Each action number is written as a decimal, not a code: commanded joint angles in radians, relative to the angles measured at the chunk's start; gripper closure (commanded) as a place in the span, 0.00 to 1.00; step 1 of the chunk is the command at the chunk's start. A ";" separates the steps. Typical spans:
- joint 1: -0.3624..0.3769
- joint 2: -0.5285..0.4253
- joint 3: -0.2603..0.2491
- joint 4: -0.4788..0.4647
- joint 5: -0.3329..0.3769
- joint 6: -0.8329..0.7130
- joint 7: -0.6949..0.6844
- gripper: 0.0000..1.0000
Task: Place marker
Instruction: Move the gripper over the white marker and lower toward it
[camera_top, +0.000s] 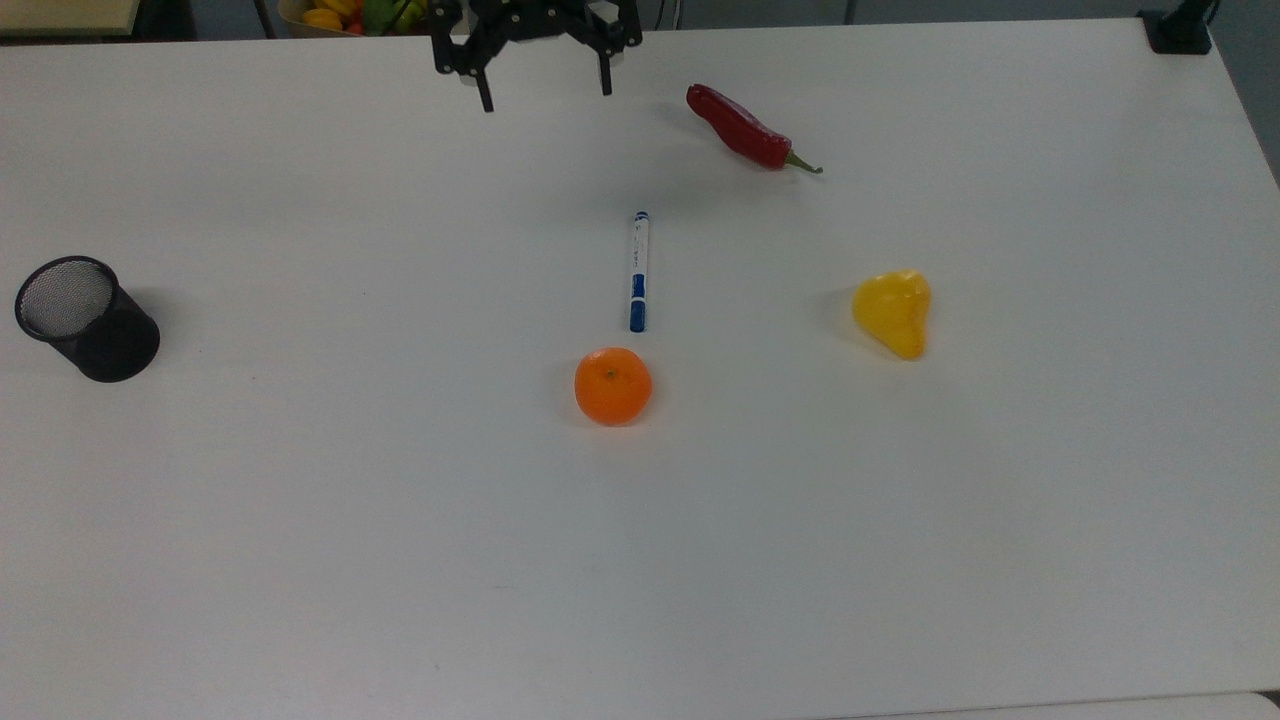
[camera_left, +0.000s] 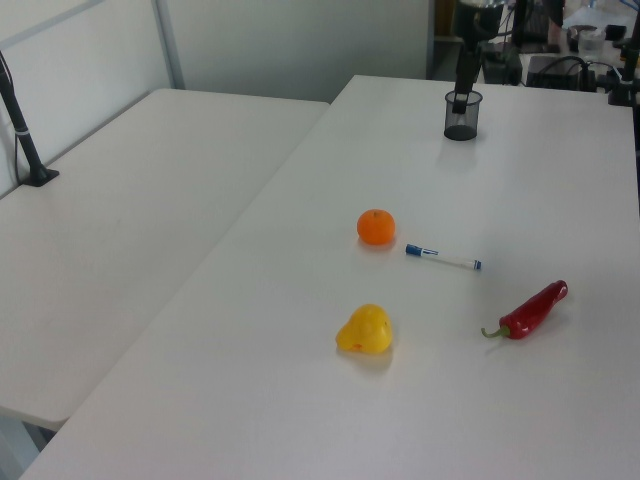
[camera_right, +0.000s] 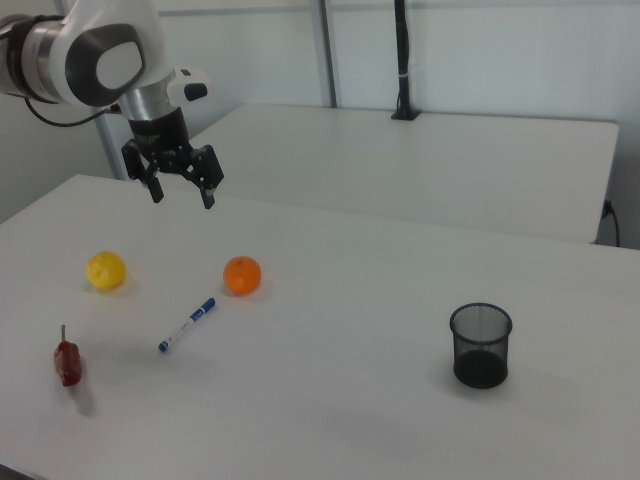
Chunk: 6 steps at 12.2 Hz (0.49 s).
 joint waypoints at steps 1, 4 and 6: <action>0.023 0.006 -0.005 -0.044 0.000 0.059 0.030 0.00; 0.057 0.007 -0.006 -0.107 0.000 0.125 0.047 0.00; 0.069 0.014 -0.003 -0.146 0.000 0.171 0.113 0.00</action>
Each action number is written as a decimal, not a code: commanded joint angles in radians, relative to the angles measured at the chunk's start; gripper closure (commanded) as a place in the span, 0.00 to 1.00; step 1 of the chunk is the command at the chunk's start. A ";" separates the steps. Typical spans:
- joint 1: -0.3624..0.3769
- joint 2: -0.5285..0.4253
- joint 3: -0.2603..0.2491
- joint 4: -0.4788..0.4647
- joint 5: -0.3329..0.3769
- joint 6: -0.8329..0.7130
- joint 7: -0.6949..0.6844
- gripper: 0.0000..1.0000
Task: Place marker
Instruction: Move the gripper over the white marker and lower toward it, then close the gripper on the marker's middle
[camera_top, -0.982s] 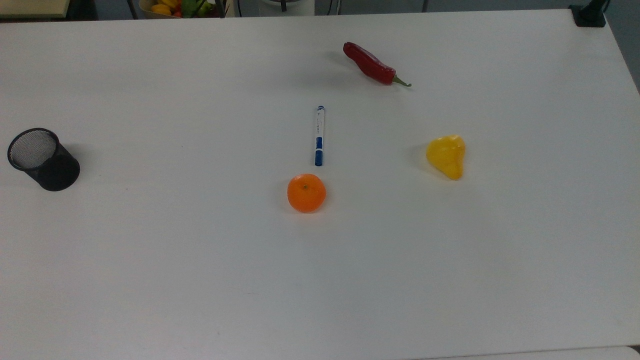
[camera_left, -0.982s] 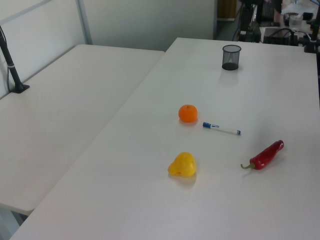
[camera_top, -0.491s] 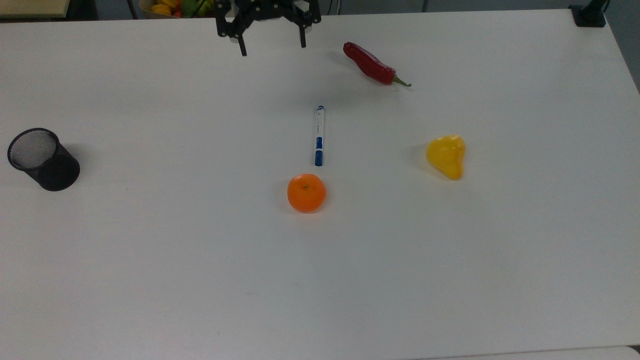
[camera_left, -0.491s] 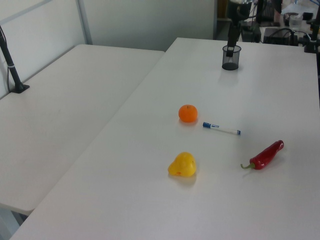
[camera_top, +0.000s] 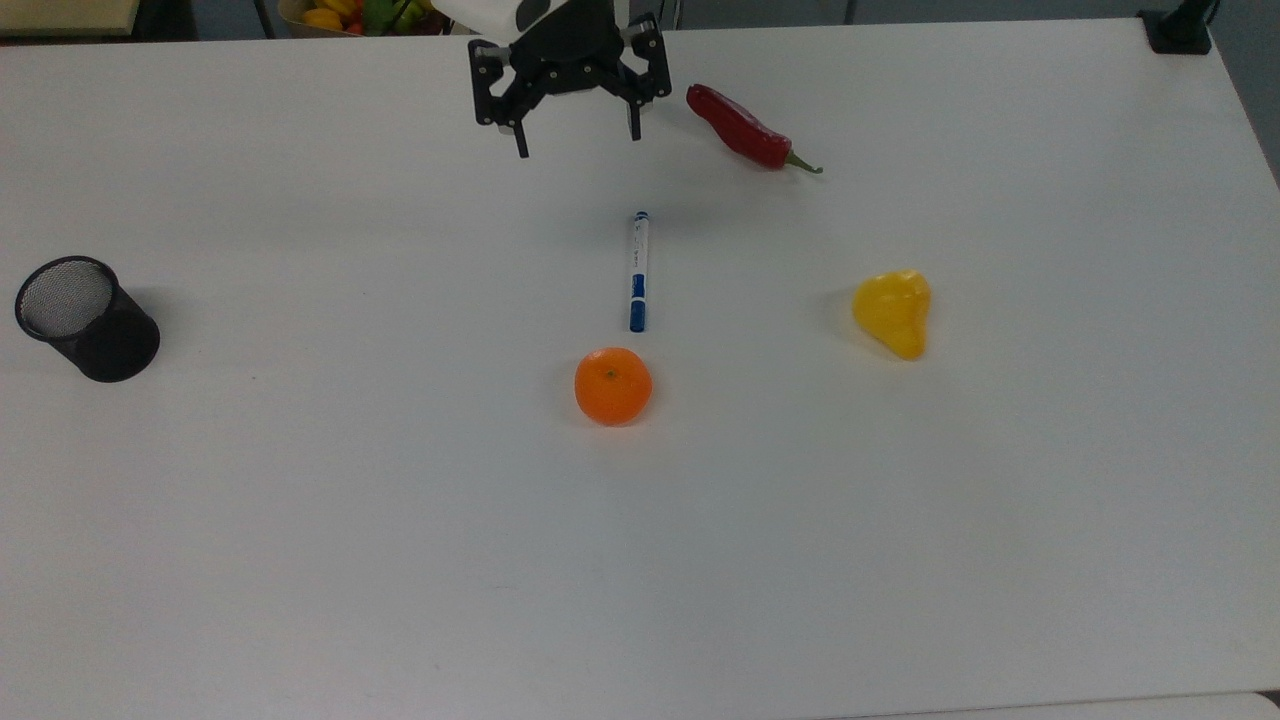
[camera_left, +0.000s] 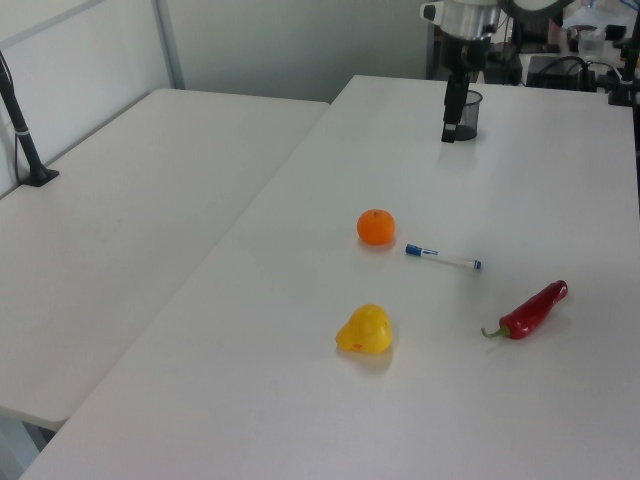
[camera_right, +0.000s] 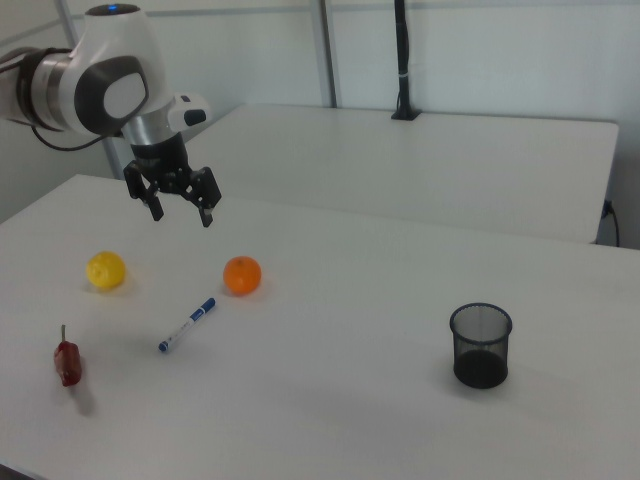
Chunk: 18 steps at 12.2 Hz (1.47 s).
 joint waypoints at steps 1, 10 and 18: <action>0.048 -0.001 -0.004 -0.089 0.000 0.078 0.129 0.00; 0.110 0.164 -0.005 -0.142 -0.076 0.193 0.188 0.00; 0.132 0.235 -0.004 -0.149 -0.110 0.235 0.217 0.25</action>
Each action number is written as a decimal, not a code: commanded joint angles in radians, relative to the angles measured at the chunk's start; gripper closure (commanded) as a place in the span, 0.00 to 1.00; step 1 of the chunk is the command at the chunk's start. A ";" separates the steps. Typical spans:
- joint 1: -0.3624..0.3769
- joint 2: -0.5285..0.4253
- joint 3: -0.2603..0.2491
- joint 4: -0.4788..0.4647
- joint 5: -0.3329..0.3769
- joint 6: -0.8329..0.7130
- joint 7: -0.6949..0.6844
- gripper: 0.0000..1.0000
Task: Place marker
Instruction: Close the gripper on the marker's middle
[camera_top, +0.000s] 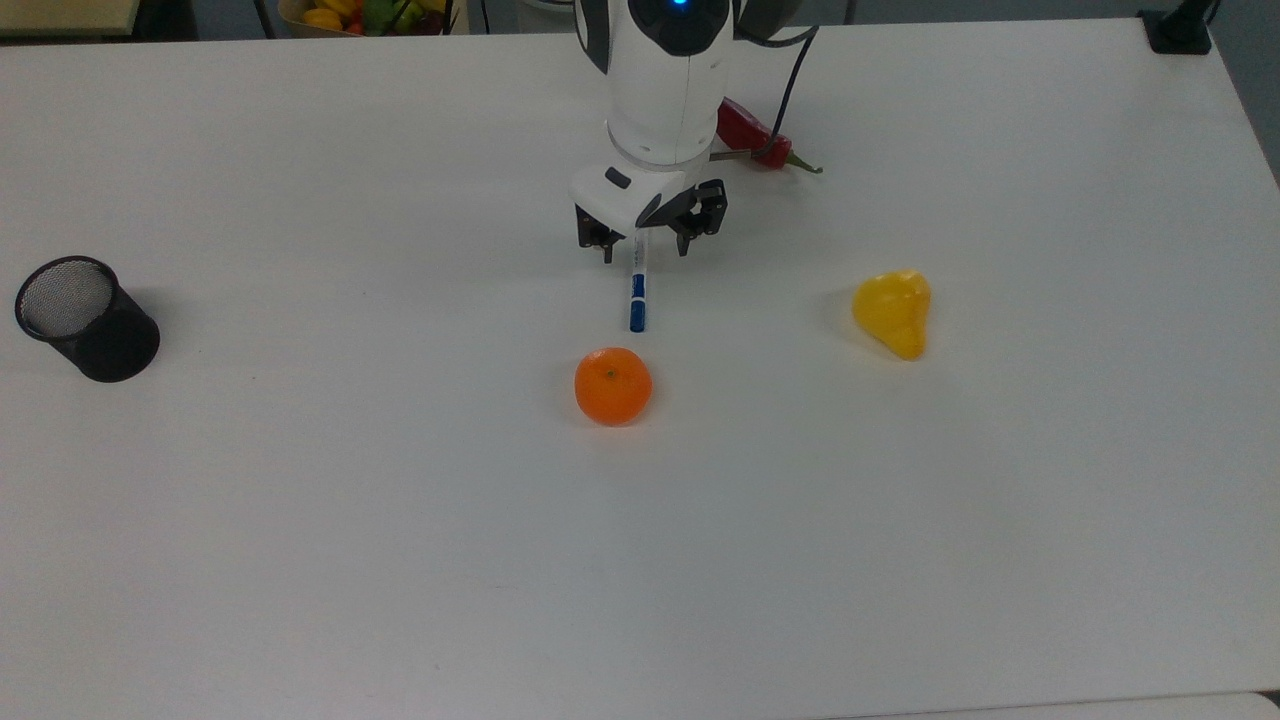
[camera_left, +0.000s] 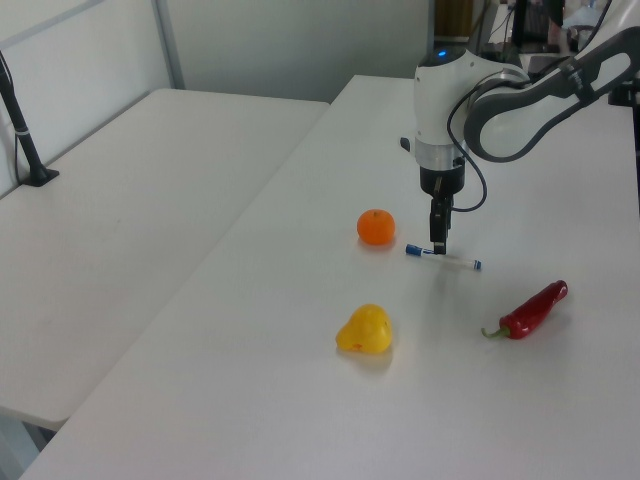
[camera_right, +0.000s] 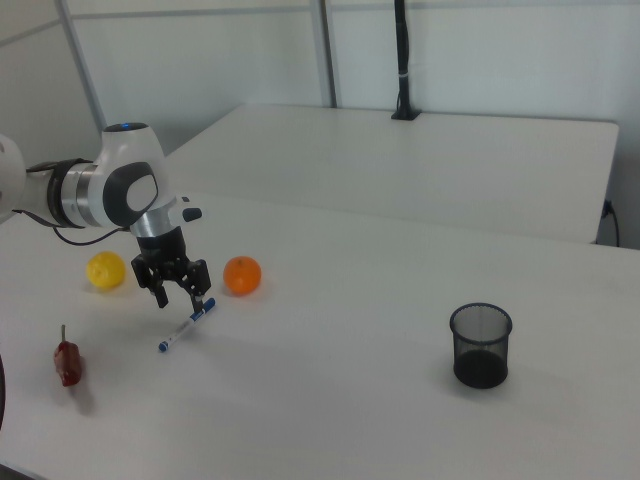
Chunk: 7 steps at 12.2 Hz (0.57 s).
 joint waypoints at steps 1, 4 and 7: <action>0.011 0.015 -0.005 -0.016 -0.021 0.047 0.031 0.28; 0.008 0.031 -0.005 -0.018 -0.031 0.086 0.028 0.38; 0.009 0.046 -0.005 -0.018 -0.048 0.087 0.028 0.40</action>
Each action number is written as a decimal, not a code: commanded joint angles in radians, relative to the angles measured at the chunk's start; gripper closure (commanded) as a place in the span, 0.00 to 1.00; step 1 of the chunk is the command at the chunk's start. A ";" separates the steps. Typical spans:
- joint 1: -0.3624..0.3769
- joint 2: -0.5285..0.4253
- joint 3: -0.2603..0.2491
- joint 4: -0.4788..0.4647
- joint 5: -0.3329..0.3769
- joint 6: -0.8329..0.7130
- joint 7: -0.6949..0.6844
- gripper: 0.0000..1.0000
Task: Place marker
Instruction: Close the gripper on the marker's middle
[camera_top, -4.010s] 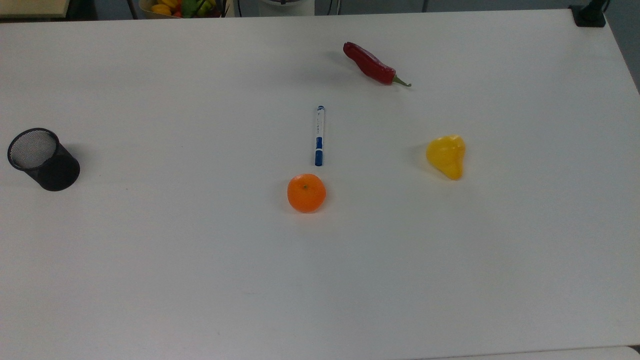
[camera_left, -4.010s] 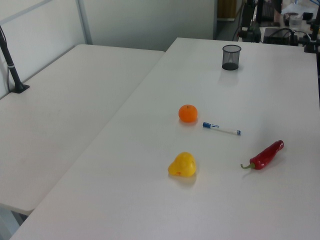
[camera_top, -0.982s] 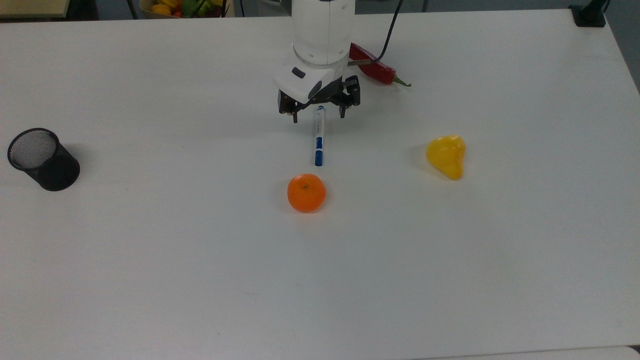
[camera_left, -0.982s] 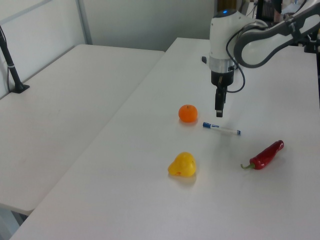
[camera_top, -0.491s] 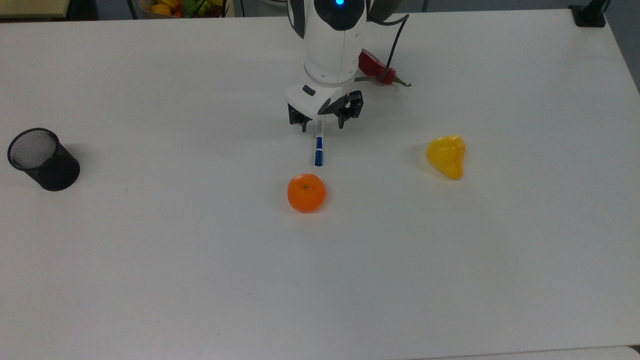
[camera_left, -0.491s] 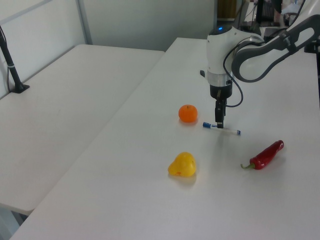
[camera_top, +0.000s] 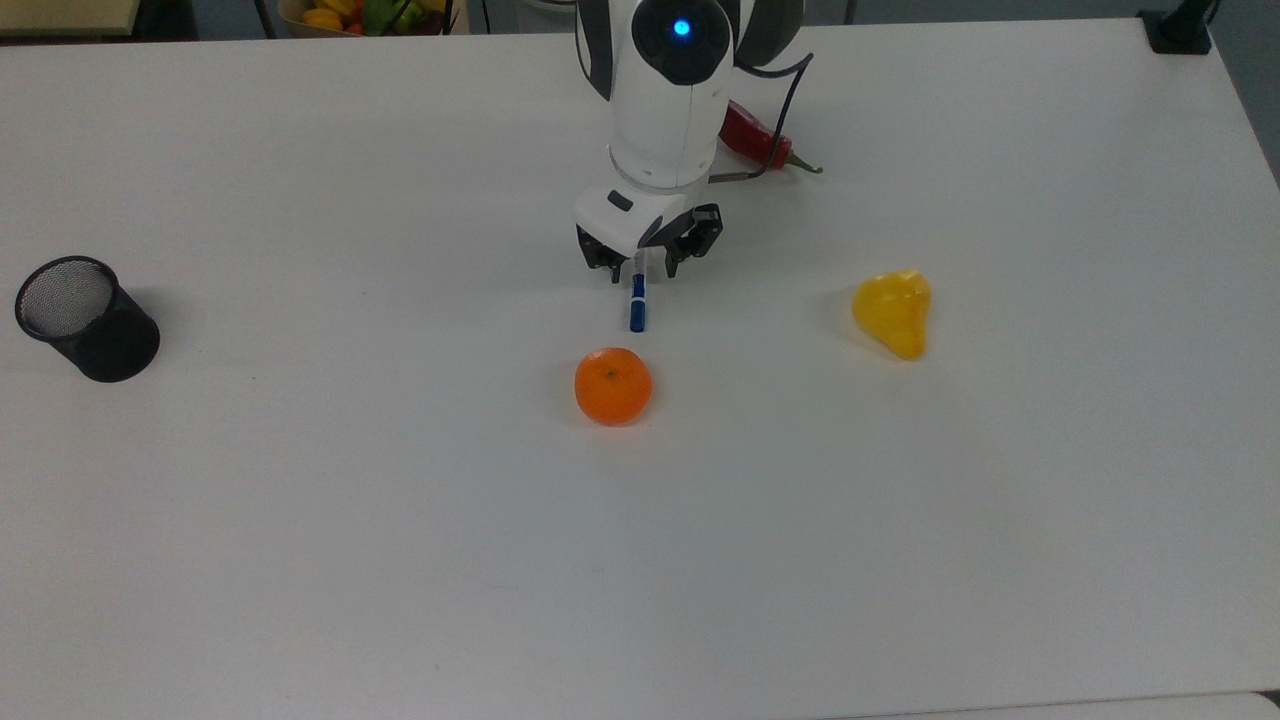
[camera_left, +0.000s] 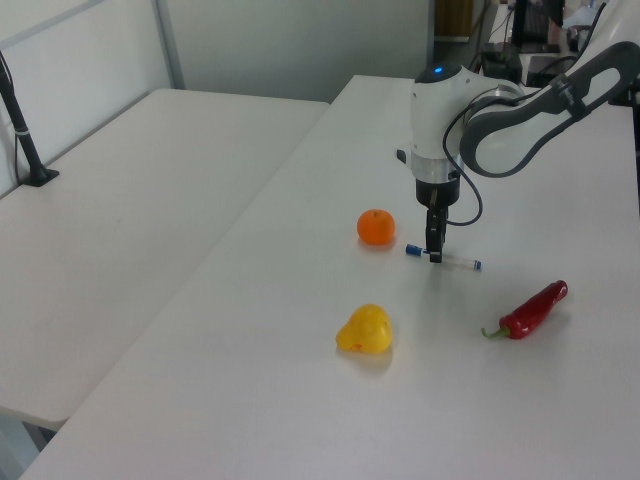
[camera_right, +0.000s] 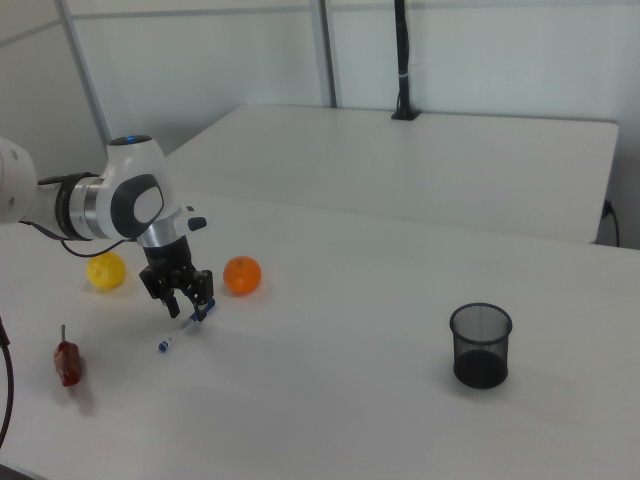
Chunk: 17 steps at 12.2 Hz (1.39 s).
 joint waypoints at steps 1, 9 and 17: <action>0.009 0.001 -0.005 -0.016 -0.028 0.029 0.028 0.43; 0.006 0.004 -0.005 -0.022 -0.052 0.029 0.026 0.97; -0.026 -0.126 -0.005 -0.008 -0.035 -0.042 0.028 1.00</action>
